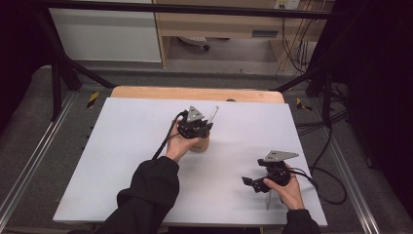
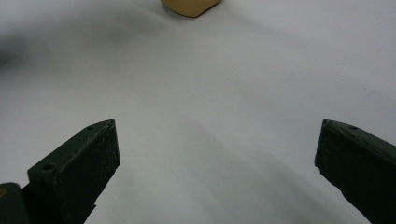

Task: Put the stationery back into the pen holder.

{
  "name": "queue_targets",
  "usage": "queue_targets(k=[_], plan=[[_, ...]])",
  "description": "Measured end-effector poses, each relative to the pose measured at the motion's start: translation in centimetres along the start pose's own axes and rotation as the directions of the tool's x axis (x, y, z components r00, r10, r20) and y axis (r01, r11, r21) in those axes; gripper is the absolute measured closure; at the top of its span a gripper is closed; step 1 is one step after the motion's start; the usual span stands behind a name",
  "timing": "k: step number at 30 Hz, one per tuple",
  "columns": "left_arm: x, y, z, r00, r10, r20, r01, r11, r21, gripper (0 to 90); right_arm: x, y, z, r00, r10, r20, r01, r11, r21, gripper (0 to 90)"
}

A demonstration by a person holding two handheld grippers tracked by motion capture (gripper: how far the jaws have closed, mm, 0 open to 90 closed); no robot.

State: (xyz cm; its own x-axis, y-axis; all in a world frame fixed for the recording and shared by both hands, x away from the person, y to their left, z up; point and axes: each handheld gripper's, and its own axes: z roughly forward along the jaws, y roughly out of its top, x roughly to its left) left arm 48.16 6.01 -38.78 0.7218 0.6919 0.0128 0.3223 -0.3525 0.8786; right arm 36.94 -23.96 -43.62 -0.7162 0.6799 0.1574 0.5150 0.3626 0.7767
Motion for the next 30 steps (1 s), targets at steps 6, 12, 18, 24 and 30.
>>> queue_targets(k=[6,12,18,24,30], plan=[[0.1,-0.6,-0.1,1.0000,-0.005,-0.003,0.005,0.9998,0.021,77.6,0.0,0.0,0.0,1.0000,0.002,-0.002,-0.002,1.000,0.008,0.6],[0.0,-1.0,-0.2,1.0000,0.004,0.004,-0.004,0.9996,0.027,77.3,0.0,0.0,0.0,1.0000,-0.005,-0.002,0.005,1.000,0.008,0.6],[-0.3,-1.0,-0.2,0.9999,0.013,0.008,-0.014,0.9986,0.051,75.3,0.1,0.0,0.0,1.0000,0.001,-0.003,-0.001,1.000,0.006,0.6],[-0.4,-0.5,-0.7,0.9992,0.029,-0.027,-0.028,0.9985,0.048,62.3,0.0,0.0,0.0,1.0000,-0.003,-0.003,0.003,1.000,0.007,0.6],[-0.1,0.1,-2.5,0.9996,0.016,-0.021,-0.015,0.9986,0.050,50.7,0.0,0.1,-0.2,1.0000,0.007,0.002,-0.007,1.000,0.006,0.6]])
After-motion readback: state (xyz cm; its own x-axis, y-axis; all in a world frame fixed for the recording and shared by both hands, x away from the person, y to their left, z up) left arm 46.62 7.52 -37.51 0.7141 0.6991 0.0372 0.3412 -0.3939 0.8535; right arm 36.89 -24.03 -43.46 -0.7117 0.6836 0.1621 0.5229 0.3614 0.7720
